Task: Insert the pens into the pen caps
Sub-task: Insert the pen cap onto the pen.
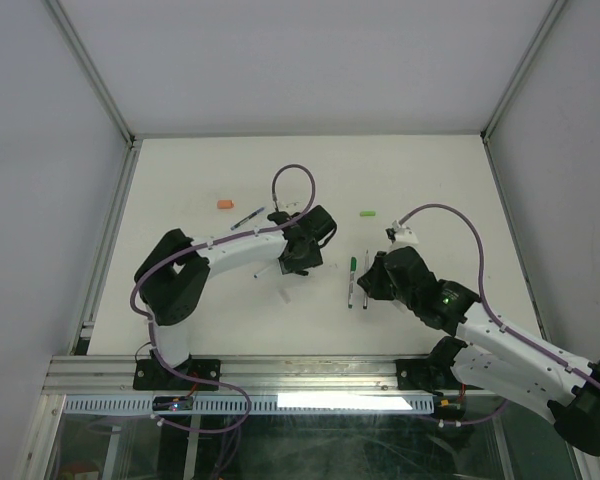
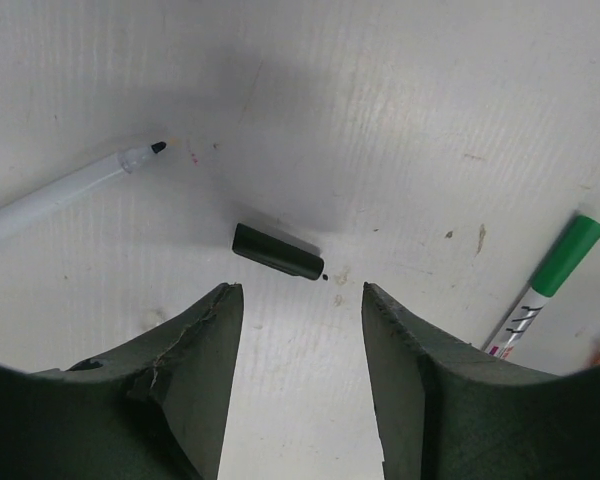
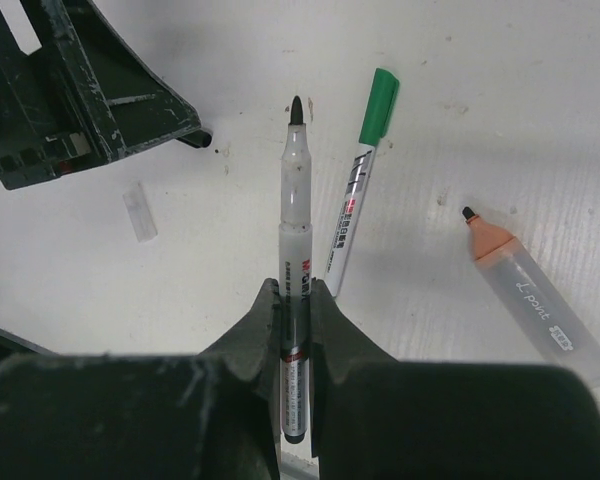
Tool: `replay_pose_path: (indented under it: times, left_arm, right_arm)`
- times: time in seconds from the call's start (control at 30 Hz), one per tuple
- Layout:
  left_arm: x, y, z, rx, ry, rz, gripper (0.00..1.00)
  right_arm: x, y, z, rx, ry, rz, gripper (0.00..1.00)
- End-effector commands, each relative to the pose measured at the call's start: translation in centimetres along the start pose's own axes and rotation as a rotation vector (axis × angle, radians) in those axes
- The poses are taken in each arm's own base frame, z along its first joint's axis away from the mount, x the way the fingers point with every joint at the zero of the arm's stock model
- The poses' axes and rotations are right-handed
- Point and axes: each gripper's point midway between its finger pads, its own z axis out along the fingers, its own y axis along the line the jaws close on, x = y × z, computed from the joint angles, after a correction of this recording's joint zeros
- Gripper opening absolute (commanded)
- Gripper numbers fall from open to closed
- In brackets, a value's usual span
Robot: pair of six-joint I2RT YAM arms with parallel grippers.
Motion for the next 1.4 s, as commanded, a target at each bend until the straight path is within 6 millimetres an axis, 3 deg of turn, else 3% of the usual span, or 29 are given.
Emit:
replay_pose_path:
  times: [0.0, 0.57, 1.07, 1.37]
  left_arm:
    - [-0.4, -1.0, -0.9, -0.008, -0.027, -0.112, 0.52]
    - [0.9, 0.2, 1.5, -0.096, -0.007, -0.134, 0.51]
    - [1.1, 0.4, 2.3, -0.096, 0.001, -0.012, 0.17]
    - [0.8, 0.2, 2.1, -0.025, -0.01, 0.195, 0.14]
  right_arm:
    - [-1.4, 0.7, -0.2, -0.028, -0.057, 0.023, 0.0]
    - [-1.3, 0.5, -0.1, -0.024, -0.057, 0.022, 0.0]
    - [-1.3, 0.6, -0.1, -0.024, -0.053, 0.023, 0.0]
    - [-1.4, 0.8, -0.1, -0.025, -0.051, 0.019, 0.0]
